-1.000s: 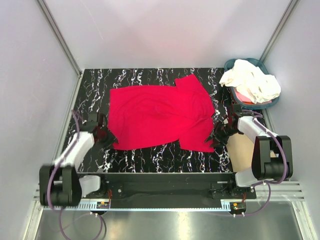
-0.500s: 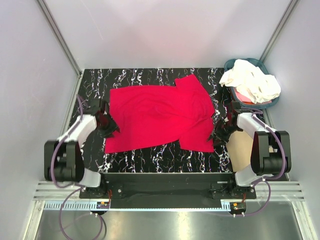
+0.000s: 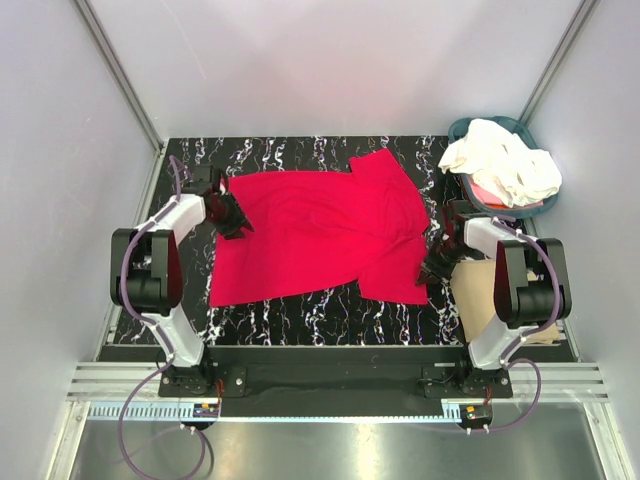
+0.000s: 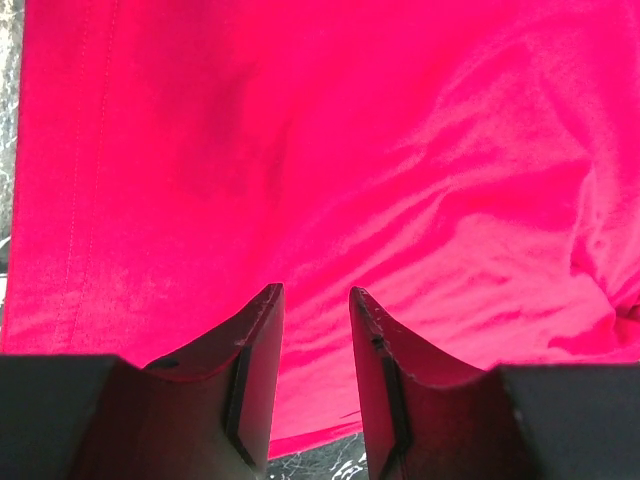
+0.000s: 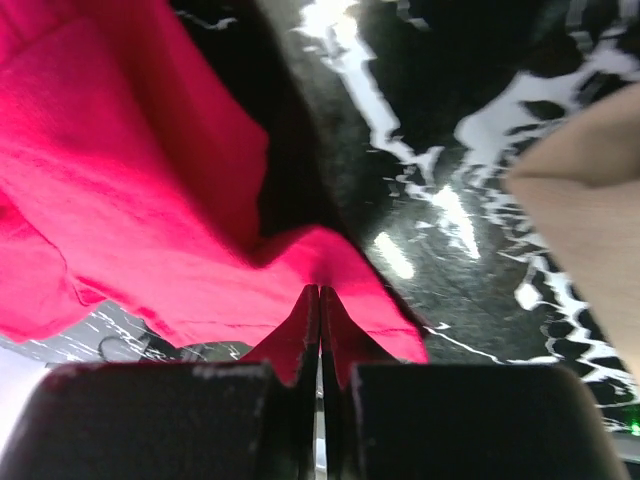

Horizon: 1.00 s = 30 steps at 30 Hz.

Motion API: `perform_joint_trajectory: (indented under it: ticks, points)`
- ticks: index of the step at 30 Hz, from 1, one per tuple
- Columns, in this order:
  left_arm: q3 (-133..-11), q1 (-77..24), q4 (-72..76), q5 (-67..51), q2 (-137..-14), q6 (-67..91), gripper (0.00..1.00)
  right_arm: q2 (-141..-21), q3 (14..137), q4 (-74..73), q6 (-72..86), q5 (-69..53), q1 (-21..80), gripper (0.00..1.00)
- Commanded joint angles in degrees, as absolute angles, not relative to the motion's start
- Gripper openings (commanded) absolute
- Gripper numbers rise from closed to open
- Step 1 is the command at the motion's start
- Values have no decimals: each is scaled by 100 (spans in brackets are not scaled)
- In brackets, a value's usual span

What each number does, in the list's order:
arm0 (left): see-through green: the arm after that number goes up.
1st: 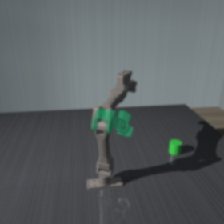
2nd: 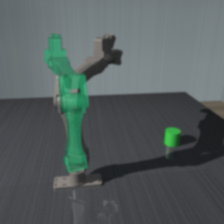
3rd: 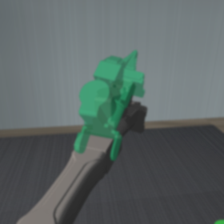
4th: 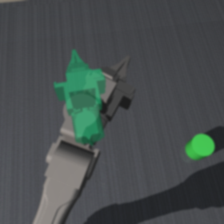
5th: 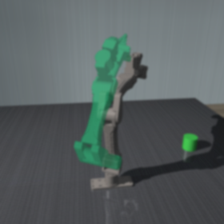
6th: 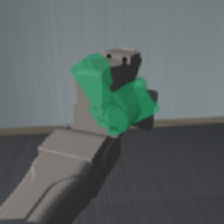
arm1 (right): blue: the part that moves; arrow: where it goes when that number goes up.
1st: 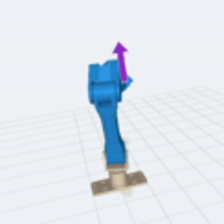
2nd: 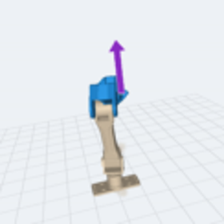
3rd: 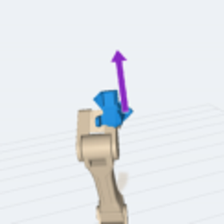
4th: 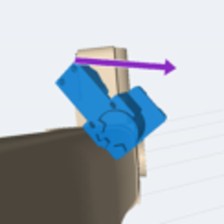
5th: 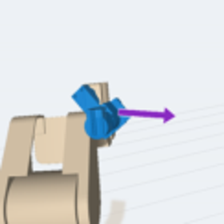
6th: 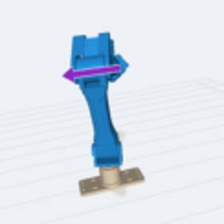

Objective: Fold and stack the t-shirts
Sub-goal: Flatten the tshirt out

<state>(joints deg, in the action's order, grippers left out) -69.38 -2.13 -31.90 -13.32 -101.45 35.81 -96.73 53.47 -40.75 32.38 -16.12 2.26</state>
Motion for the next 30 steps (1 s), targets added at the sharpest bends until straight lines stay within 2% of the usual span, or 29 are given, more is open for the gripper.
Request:
perform_joint_trajectory:
  ticks: [1,5,11,15,17,21,25,28,30]
  points:
    - [-7303,-193,-3076,-1424,-10195,3428,37,-9773,5318,-3771,3646,-1240,360,0]
    - [-7584,-158,-3059,-1415,-10283,3314,38,-9721,4827,-3779,4288,-1002,430,0]
    - [-7752,-141,-3015,-1318,-10327,3252,39,-8527,4430,-4639,4737,-378,791,0]
    - [-7638,-88,-3006,-1327,-10152,3252,39,-8359,4210,-5253,4737,-922,957,0]
    - [-7480,-53,-2997,-1327,-10020,3208,40,-7896,4131,-5326,4685,-1168,1159,0]
    - [-7260,-44,-2997,-1555,-9695,3015,43,-7155,4858,-5547,4466,-285,1187,0]
    - [-7067,-53,-2997,-1705,-9580,2997,44,-8074,6158,-5203,3614,411,959,0]
    - [-6743,-70,-2988,-1767,-9422,3120,43,-9296,7807,-5212,3481,229,572,0]
    - [-6531,-97,-2980,-1758,-9255,3216,43,-10096,8408,-5203,3428,281,527,0]
